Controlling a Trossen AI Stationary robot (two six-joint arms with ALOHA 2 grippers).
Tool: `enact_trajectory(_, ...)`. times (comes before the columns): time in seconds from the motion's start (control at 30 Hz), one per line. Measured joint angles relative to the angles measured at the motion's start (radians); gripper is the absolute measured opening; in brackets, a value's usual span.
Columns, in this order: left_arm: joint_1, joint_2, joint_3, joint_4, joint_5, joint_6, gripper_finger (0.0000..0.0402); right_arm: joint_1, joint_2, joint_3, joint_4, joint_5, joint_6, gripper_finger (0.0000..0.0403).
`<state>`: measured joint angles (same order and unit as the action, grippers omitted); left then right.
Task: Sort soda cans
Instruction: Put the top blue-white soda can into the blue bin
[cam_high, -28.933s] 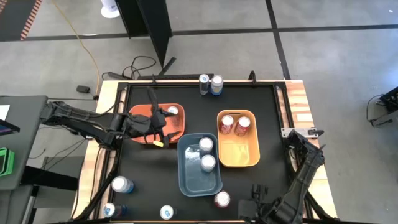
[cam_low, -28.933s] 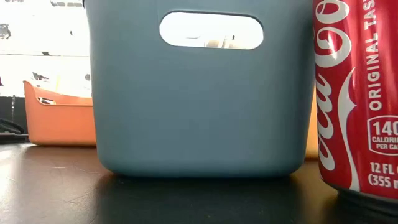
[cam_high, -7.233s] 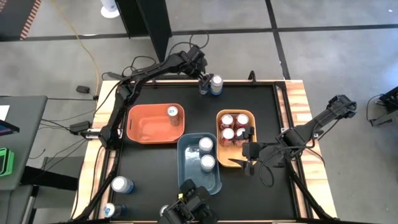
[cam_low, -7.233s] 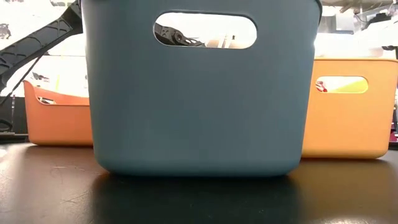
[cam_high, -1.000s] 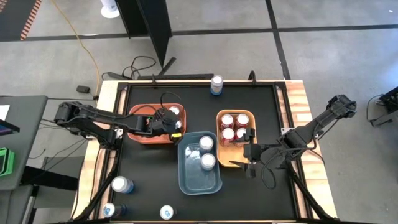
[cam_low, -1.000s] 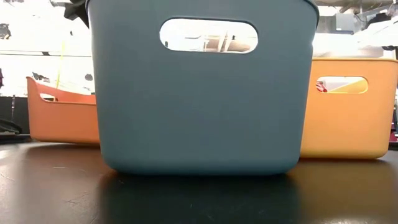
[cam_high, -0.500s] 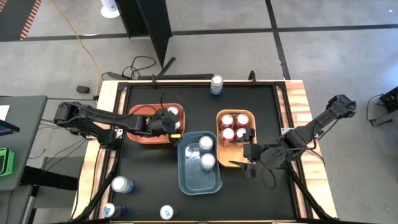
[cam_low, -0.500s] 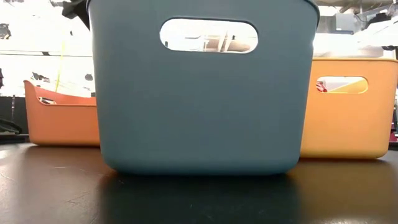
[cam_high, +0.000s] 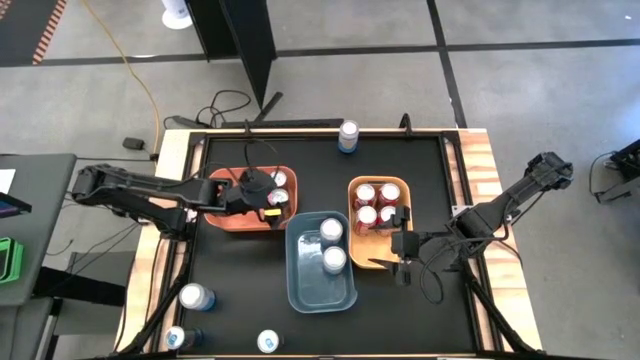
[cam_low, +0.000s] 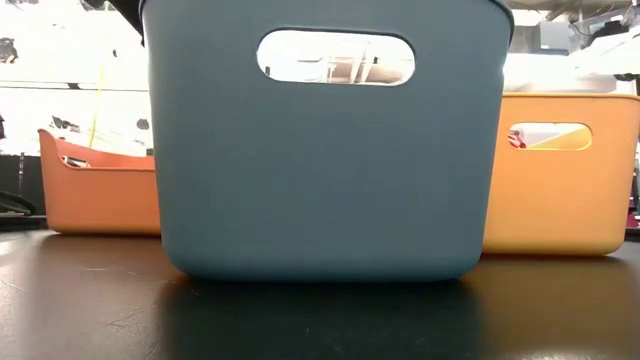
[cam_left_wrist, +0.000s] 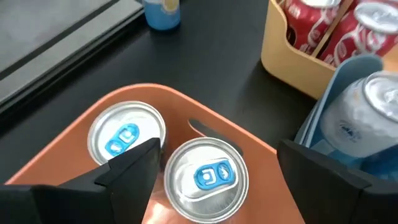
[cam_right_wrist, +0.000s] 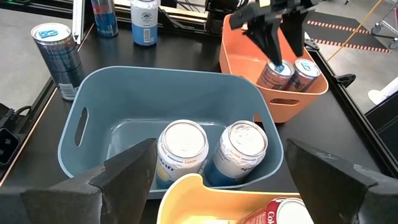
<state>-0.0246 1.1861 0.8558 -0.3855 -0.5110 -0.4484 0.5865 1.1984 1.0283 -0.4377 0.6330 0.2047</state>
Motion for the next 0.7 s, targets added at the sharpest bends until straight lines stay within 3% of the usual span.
enact_trajectory(0.2,0.0,-0.059,0.0,0.011,0.008,0.027,0.0319,0.0,0.0,0.0,0.0,0.0,0.0,0.0368)
enact_trajectory(0.37,0.027,-0.082,0.007,0.128,0.025,0.107,0.0319,0.0,0.0,0.0,0.0,0.0,-0.003,0.0368)
enact_trajectory(0.7,0.166,0.028,0.169,0.083,0.167,0.235,0.0319,-0.018,0.0,0.0,0.002,0.0,-0.004,0.0368)
